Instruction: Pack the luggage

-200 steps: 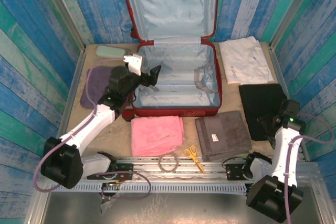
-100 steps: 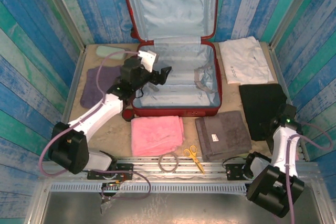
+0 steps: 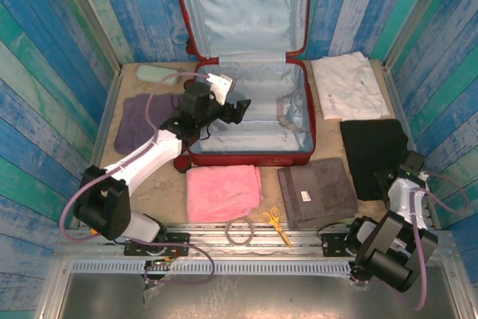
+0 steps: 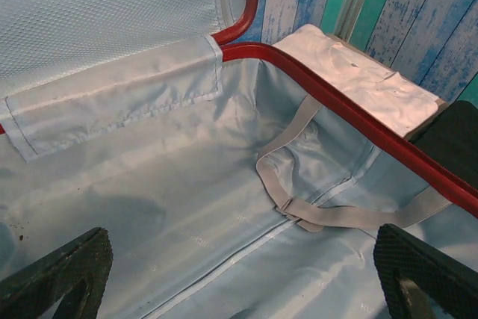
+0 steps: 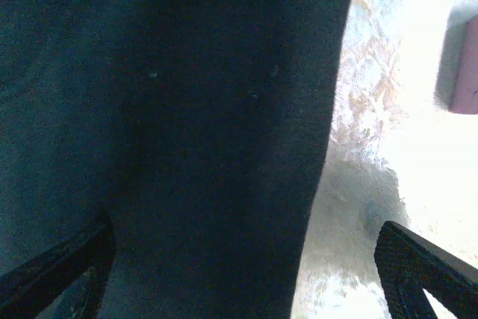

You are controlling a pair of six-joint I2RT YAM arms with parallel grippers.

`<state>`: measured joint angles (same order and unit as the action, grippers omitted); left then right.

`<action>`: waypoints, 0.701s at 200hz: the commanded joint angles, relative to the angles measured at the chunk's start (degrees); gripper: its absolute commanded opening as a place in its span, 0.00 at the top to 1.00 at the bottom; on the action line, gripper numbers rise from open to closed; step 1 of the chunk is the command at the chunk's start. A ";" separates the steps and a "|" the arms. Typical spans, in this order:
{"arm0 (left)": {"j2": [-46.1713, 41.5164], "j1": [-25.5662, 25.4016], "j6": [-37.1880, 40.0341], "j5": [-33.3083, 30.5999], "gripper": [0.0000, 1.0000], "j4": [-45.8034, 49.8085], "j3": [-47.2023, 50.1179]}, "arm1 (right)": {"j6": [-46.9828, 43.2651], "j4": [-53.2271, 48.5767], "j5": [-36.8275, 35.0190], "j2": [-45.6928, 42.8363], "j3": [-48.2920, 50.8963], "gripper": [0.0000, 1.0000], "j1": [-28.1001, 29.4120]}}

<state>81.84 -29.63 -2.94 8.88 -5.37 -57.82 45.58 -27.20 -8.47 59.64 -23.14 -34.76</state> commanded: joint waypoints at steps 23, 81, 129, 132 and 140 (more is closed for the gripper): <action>2.35 -0.67 0.73 -2.78 0.07 0.23 -1.68 | -3.31 9.43 6.58 5.87 0.95 0.14 -3.80; 1.99 -1.19 -1.08 -4.73 0.07 -0.09 -1.76 | -10.19 12.05 14.49 19.40 -4.79 0.66 -6.30; 1.06 -1.78 -3.83 -5.72 0.07 -0.68 -1.04 | -14.15 15.04 23.96 11.93 -4.50 0.99 -6.22; 0.83 -1.75 -4.17 -5.72 0.07 -0.97 -0.84 | -14.36 14.49 24.70 11.07 -4.91 0.99 -6.15; 0.65 -1.79 -5.18 -5.67 0.07 -1.73 -0.42 | -14.76 12.35 25.76 8.84 -6.60 0.99 -5.73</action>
<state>82.37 -30.98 -5.19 4.14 -5.06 -58.22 34.15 -10.55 8.62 73.65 -28.18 -41.28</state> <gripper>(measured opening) 0.933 0.080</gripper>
